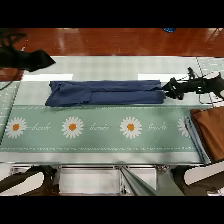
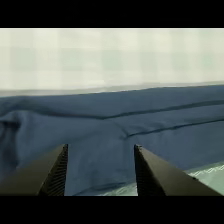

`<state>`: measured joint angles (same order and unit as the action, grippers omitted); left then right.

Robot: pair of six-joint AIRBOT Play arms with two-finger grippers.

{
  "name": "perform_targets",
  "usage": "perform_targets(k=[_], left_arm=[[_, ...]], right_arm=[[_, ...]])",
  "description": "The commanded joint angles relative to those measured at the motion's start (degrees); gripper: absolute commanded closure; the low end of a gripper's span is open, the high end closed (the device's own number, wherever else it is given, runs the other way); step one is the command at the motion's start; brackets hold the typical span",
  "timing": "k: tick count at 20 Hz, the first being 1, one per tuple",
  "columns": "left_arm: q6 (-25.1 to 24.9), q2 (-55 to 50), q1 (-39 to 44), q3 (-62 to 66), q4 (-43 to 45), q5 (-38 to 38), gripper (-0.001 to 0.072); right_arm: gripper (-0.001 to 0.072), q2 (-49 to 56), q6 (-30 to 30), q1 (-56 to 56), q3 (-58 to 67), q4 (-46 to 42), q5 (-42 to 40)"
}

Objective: Fold the shirts.

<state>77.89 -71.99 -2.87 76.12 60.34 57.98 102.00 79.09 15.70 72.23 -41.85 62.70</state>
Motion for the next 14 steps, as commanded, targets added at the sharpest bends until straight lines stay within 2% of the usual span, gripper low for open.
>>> perform_targets(k=[1, 2, 4, 5, 6, 7, 8, 11, 14], left_arm=[[-0.74, 0.00, 7.17, -2.99, 0.13, -7.56, 0.0200], [-0.72, -0.59, 8.66, -2.99, 0.13, -8.68, 0.0200], [-0.74, -1.73, 11.04, -2.99, 0.13, -9.33, 0.0201], [-0.72, -2.34, 11.93, -2.99, 0.11, -9.07, 0.0212], [-0.70, -2.80, 12.66, -2.99, 0.11, -8.55, 0.0312], [-0.72, -3.26, 13.42, -2.99, 0.11, -7.74, 0.0550], [-0.72, -3.69, 14.29, -2.99, 0.09, -7.43, 0.0682], [-0.57, -5.97, 19.06, -2.97, -0.15, -7.43, 0.0686], [5.11, -10.84, 25.77, -2.62, -0.13, -7.45, 0.0687]], right_arm=[[0.0306, 2.23, -1.79, -4.31, -0.15, 2.60, -1.66], [0.0326, 2.19, -1.79, -5.07, -0.02, 2.82, -2.25], [0.0683, 2.01, -2.29, -5.51, 1.31, 4.11, -0.55], [0.0687, 1.20, -4.13, -5.40, 1.84, 4.42, 0.96], [0.0688, -0.42, -5.14, -5.40, 1.86, 3.89, 1.68], [0.0688, -2.29, -4.90, -5.40, 1.68, 2.60, 2.60], [0.0688, -5.20, -4.79, -5.40, 0.70, 1.11, 2.56], [0.0688, -18.14, -4.96, -5.40, -6.84, -3.15, 1.16], [0.0688, -34.75, -5.09, -5.40, -16.96, -6.43, 1.20]])
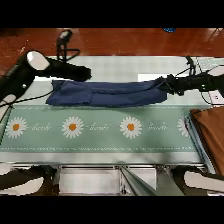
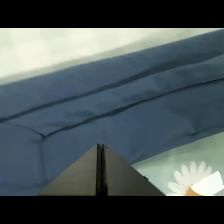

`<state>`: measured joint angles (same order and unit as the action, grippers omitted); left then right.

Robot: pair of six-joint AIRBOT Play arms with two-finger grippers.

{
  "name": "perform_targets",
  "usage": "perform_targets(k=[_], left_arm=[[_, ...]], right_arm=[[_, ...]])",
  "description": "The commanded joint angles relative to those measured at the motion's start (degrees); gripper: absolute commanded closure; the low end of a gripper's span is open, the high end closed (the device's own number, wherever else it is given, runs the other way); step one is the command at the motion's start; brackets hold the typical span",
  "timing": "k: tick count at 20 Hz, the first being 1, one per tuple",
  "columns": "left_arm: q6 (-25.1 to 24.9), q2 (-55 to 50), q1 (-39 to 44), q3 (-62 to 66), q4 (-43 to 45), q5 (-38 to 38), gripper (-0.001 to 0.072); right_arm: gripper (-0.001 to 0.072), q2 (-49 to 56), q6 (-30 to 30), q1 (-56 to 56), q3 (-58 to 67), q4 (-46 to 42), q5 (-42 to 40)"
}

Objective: Fold the shirts.

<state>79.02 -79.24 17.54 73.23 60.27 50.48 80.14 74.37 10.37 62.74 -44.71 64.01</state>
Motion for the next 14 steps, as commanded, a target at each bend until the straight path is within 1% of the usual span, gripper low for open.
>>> perform_targets(k=[1, 3, 5, 6, 8, 10, 11, 13, 14], left_arm=[[5.14, -6.14, 8.02, 1.09, -0.09, 0.11, 0.0687], [7.52, -11.41, 13.88, 3.78, -0.26, 0.13, 0.0687], [7.87, -16.61, 20.02, 7.82, -0.35, 1.11, 0.0687], [7.85, -18.91, 22.67, 9.92, -1.27, 2.29, 0.0687], [7.80, -22.91, 27.23, 13.64, -5.77, 4.07, 0.0687], [7.78, -25.51, 30.91, 15.50, -10.38, 4.20, 0.0687], [6.95, -26.32, 32.70, 15.78, -11.96, 4.46, 0.0687], [3.65, -26.88, 35.23, 15.80, -11.13, 5.68, 0.0687], [3.76, -26.73, 35.39, 15.80, -9.79, 6.58, 0.0687]], right_arm=[[0.0688, -19.12, -0.26, -0.07, -10.86, -3.87, -0.13], [0.0688, -30.16, 2.62, -0.07, -15.56, -3.89, 0.66], [0.0688, -40.30, 6.38, -0.09, -17.35, -3.89, 4.07], [0.0688, -44.24, 8.22, -0.09, -17.33, -3.58, 5.55], [0.0687, -51.54, 12.17, -0.09, -17.33, -3.43, 6.84], [0.0688, -56.26, 14.80, -0.09, -17.33, -3.48, 8.04], [0.0688, -57.55, 15.43, -0.09, -17.33, -3.41, 8.87], [0.0688, -58.23, 15.89, -0.09, -17.33, -3.30, 10.97], [0.0687, -58.21, 16.02, -0.09, -17.33, -3.10, 11.80]])
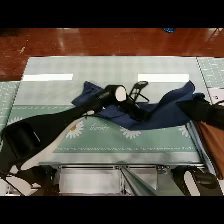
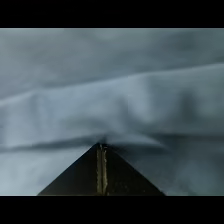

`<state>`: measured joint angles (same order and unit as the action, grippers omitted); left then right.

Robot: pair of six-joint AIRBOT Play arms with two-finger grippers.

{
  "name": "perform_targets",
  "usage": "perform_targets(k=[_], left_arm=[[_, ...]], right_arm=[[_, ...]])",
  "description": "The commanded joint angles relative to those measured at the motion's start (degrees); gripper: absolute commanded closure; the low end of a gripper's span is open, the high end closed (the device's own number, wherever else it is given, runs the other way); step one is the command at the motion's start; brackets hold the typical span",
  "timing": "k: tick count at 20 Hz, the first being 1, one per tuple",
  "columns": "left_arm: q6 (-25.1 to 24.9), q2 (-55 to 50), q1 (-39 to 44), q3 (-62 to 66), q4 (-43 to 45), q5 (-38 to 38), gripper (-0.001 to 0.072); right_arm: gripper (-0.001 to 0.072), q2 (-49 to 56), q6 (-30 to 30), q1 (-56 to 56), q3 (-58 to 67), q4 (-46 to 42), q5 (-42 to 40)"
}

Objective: Fold the shirts.

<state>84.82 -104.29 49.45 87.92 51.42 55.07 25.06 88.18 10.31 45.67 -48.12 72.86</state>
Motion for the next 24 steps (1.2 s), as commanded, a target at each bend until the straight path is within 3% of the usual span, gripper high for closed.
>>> perform_targets(k=[1, 4, 8, 11, 14, 17, 21, 24], left_arm=[[-1.99, -1.36, 2.64, 1.11, -0.28, 2.97, 0.0687], [1.95, 0.74, -5.03, 1.09, 2.71, 7.69, 0.0686], [2.78, 8.79, -20.11, 0.94, 11.37, 16.37, 0.0687], [5.44, 18.91, -31.21, 0.90, 20.20, 19.17, 0.0686], [5.68, 32.15, -42.25, -1.99, 21.29, 19.17, 0.0686], [3.50, 50.18, -49.77, -11.52, 21.88, 17.51, 0.0686], [3.87, 69.77, -53.11, -27.28, 22.12, 16.35, 0.0686], [9.29, 78.25, -53.11, -37.24, 21.66, 16.35, 0.0686]], right_arm=[[0.0688, -3.13, 2.32, -0.02, -0.26, 0.31, 3.13], [0.0688, -2.71, 2.25, -0.02, -0.26, 2.19, 3.17], [0.0688, 1.64, -1.42, -0.85, -0.22, 9.31, 2.47], [0.0688, 8.44, -3.63, -7.50, 2.84, 11.89, -3.91], [0.0688, 20.68, -5.66, -18.16, 10.21, 11.61, -12.09], [0.0688, 36.72, -8.15, -27.76, 20.52, 11.63, -15.26], [0.0687, 58.21, -9.18, -35.52, 33.68, 11.65, -17.79], [0.0687, 69.61, -8.83, -38.14, 40.13, 12.11, -18.12]])
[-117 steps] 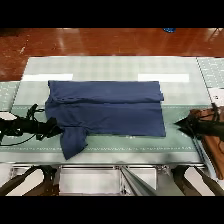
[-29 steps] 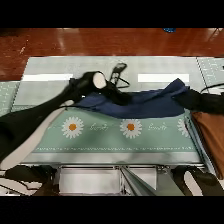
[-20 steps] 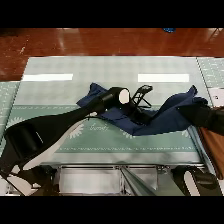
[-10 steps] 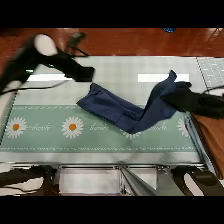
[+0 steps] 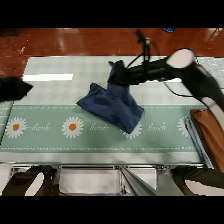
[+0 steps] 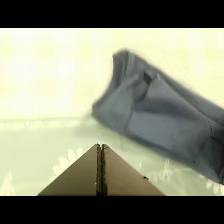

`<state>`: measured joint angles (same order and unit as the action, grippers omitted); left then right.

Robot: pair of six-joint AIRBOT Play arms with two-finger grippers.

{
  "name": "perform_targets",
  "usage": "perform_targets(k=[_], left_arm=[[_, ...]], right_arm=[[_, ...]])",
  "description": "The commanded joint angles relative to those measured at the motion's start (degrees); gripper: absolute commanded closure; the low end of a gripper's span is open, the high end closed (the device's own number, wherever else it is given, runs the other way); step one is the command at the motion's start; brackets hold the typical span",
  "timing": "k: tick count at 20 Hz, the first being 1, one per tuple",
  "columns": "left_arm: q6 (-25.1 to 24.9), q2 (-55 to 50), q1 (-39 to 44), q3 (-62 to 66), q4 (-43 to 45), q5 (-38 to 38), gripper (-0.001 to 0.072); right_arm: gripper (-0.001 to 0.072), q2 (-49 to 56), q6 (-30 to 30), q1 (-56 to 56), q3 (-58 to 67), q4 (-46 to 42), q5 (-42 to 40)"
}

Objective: Fold the shirts.

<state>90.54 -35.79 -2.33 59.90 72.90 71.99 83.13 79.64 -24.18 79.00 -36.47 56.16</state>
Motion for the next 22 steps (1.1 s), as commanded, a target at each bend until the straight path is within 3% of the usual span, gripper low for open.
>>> perform_targets(k=[1, 4, 5, 6, 7, 12, 15, 18, 22], left_arm=[[3.89, 11.54, -1.33, -12.04, -0.46, -0.57, 0.0686], [3.89, 13.22, -1.33, -17.94, -3.48, -0.61, 0.0686], [3.91, 12.92, -1.33, -19.69, -4.22, -1.01, 0.0686], [4.33, 12.55, -1.33, -21.16, -5.38, -1.66, 0.0686], [5.03, 12.26, -1.33, -22.49, -7.52, -3.21, 0.0686], [4.98, 12.13, -1.33, -23.80, -12.57, -10.21, 0.0686], [5.01, 11.80, -1.33, -23.80, -13.14, -10.08, 0.0686], [4.70, 11.80, -1.29, -23.80, -13.84, -8.70, 0.0686], [4.70, 11.80, -1.09, -23.93, -13.84, -8.55, 0.0686]], right_arm=[[0.0687, 14.38, -0.28, -4.33, 8.35, 0.55, -1.49], [0.0687, 20.98, 0.04, -5.33, 12.35, 1.53, -2.03], [0.0639, 22.43, 0.02, -5.62, 13.11, 2.38, -2.62], [0.0386, 23.69, -0.04, -5.79, 13.70, 3.34, -3.13], [0.0303, 24.57, -1.25, -5.81, 14.49, 3.39, -2.23], [0.0305, 20.74, -1.31, -0.13, 16.09, -0.31, 14.03], [0.0305, 10.38, 7.32, 7.02, 13.73, -22.64, 20.41], [0.0304, -4.92, 16.13, 11.61, -0.46, -39.58, 14.34], [0.0304, -25.31, 28.55, 14.38, -31.65, -41.83, -7.21]])
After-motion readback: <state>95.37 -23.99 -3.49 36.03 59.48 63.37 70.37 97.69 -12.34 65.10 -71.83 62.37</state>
